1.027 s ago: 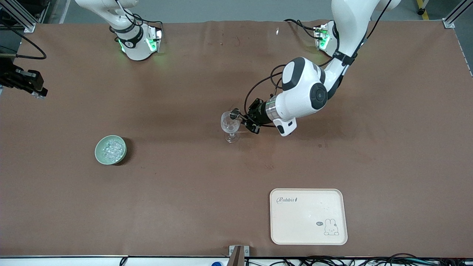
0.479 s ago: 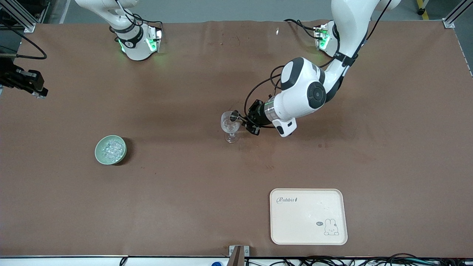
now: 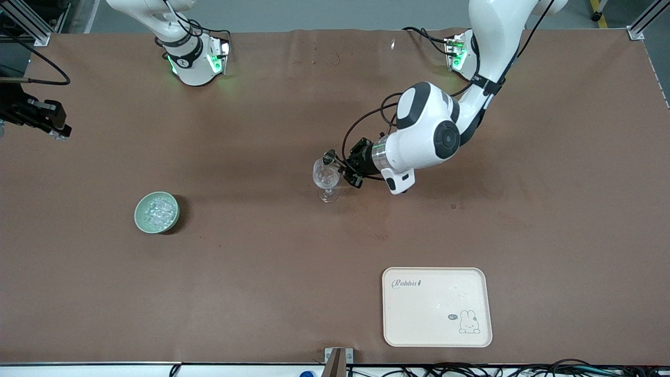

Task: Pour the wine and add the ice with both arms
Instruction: 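Tilt the silver jigger over the wine glass with the left gripper to pour, then move the left gripper to the tray while the right gripper nears the glass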

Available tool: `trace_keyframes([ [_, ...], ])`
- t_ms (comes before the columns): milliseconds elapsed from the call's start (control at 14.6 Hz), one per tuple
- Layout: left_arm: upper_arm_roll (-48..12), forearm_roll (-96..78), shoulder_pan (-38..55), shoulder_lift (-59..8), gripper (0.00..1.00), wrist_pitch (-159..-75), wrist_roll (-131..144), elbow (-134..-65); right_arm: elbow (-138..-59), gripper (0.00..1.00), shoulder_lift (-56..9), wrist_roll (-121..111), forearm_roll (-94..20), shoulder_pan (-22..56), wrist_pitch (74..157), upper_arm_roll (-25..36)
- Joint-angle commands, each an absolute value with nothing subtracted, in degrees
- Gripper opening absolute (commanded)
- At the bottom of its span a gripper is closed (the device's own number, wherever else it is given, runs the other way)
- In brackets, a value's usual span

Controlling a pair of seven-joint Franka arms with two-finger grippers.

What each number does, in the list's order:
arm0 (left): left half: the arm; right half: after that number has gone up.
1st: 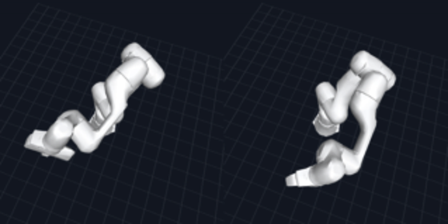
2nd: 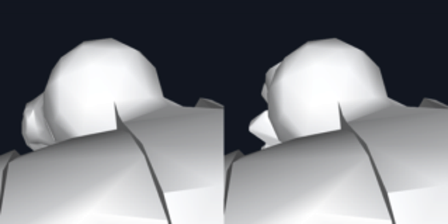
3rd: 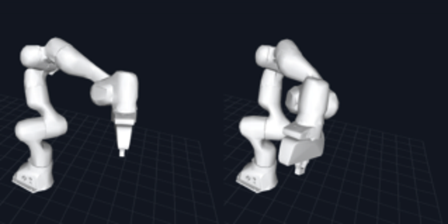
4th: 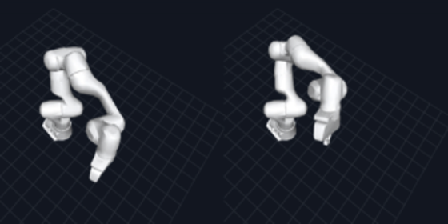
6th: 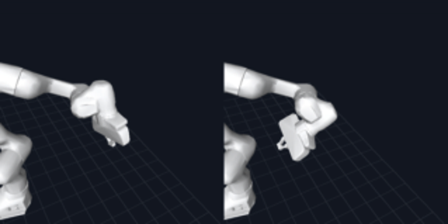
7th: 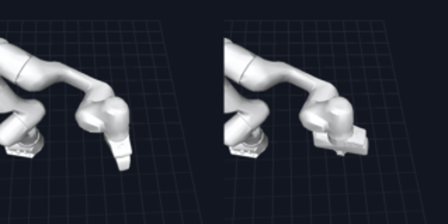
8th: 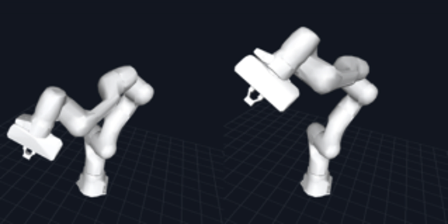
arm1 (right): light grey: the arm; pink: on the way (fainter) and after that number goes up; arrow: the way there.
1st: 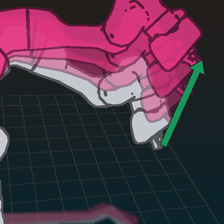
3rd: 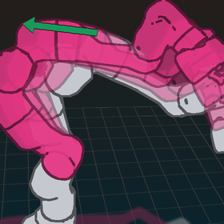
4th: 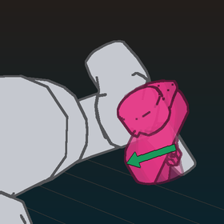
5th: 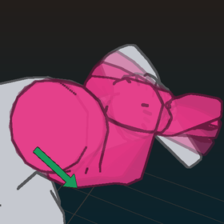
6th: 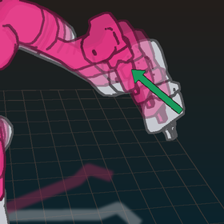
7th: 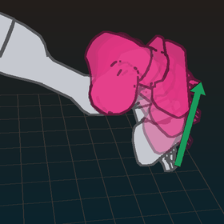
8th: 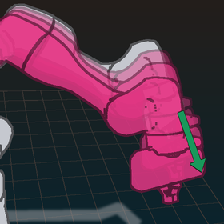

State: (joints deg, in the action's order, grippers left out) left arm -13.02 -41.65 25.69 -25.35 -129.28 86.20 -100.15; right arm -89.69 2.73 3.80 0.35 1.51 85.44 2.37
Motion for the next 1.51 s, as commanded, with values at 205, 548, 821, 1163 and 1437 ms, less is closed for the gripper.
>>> trace_keyframes([
  [205,-13.4,-51.9,22.7,-25.8,0.01,-125.7,75.9,-98.3,-91.0,0.04,3.9,4.7,-0.2,2.2,85.7,2.7],
  [548,-13.3,-61.9,14.0,-27.8,0.01,-123.8,67.8,-96.6,-92.0,0.04,3.9,5.6,-0.2,4.4,86.3,2.6],
  [821,-13.4,-63.1,7.2,-35.3,0.01,-123.8,67.4,-87.6,-92.7,0.04,3.2,11.1,-0.2,12.0,89.1,2.6],
  [1163,-13.4,-67.2,0.5,-43.4,0.01,-123.8,67.3,-79.1,-96.5,0.04,-2.6,29.9,-0.2,24.9,100.5,2.6],
  [1437,-13.4,-71.0,-3.5,-50.2,0.01,-123.9,66.1,-75.0,-95.5,0.04,-9.8,41.5,-0.2,33.5,110.8,2.6],
])
